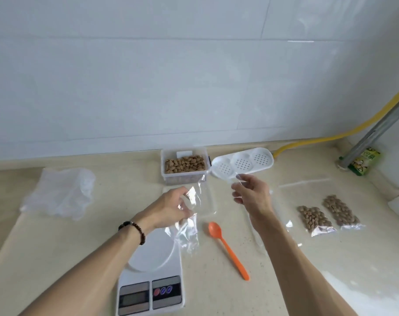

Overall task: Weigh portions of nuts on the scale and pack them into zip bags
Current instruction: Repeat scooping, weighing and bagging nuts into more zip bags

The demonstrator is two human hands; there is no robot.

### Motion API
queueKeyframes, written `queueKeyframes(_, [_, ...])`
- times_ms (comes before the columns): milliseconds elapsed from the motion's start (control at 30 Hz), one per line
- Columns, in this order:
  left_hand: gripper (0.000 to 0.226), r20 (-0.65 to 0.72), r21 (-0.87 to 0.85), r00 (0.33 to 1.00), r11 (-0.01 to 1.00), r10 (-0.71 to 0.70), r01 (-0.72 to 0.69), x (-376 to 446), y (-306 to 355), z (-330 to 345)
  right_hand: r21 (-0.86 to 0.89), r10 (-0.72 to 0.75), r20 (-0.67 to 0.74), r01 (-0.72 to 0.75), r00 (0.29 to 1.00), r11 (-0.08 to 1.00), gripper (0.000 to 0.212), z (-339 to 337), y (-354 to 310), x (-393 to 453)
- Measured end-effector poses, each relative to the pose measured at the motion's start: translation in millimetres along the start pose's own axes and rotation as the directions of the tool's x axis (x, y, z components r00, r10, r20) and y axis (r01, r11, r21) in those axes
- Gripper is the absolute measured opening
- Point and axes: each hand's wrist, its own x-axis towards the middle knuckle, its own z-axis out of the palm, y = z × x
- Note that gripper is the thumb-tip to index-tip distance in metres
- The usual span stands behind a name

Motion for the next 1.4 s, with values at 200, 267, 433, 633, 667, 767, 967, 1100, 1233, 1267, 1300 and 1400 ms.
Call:
queueKeyframes(200, [0.022,-0.245,-0.032,0.960,0.991,-0.134,0.130,-47,-82,-52,-0.113,0.143,0.025,-0.139,0.989,0.984,0.020,60,41,-53])
queueKeyframes(267, [0.021,-0.256,-0.033,0.952,0.986,-0.166,0.163,-58,-105,-59,-0.188,0.183,0.039,-0.172,0.982,0.967,0.020,76,57,-65])
queueKeyframes(433, [0.017,-0.355,0.033,0.908,0.968,-0.220,0.247,-66,-149,-59,-0.354,0.226,0.041,-0.198,0.973,0.914,0.025,104,86,-82])
queueKeyframes(633, [0.022,-0.412,0.127,0.891,0.956,-0.190,0.263,-59,-173,-46,-0.432,0.204,0.001,-0.183,0.979,0.883,0.027,115,100,-84])
queueKeyframes(667, [0.026,-0.427,0.156,0.890,0.956,-0.161,0.247,-59,-176,-43,-0.446,0.199,-0.002,-0.179,0.980,0.877,0.028,117,101,-85])
queueKeyframes(767, [0.040,-0.476,0.234,0.875,0.946,-0.091,0.226,-64,-177,-38,-0.490,0.162,-0.026,-0.154,0.986,0.858,0.034,117,102,-87])
queueKeyframes(967, [0.048,-0.487,0.429,0.869,0.890,0.083,0.155,-99,-177,-23,-0.597,0.017,-0.060,-0.049,0.998,0.801,0.032,109,101,-105])
queueKeyframes(1100, [0.051,-0.468,0.508,0.874,0.849,0.129,0.147,-131,-184,6,-0.677,-0.114,0.046,0.115,0.992,0.727,0.028,101,114,-125])
queueKeyframes(1233, [0.050,-0.490,0.515,0.861,0.842,0.136,0.160,-163,-190,39,-0.725,-0.195,0.174,0.259,0.965,0.638,0.028,87,132,-154])
queueKeyframes(1267, [0.049,-0.493,0.522,0.859,0.838,0.142,0.161,-170,-190,47,-0.739,-0.229,0.212,0.309,0.950,0.599,0.028,83,136,-162])
queueKeyframes(1300, [0.050,-0.494,0.526,0.857,0.835,0.145,0.162,-176,-190,55,-0.755,-0.252,0.252,0.352,0.934,0.553,0.029,79,140,-168])
queueKeyframes(1400, [0.060,-0.470,0.532,0.877,0.826,0.105,0.186,-190,-191,77,-0.789,-0.248,0.342,0.420,0.906,0.448,0.035,68,153,-185])
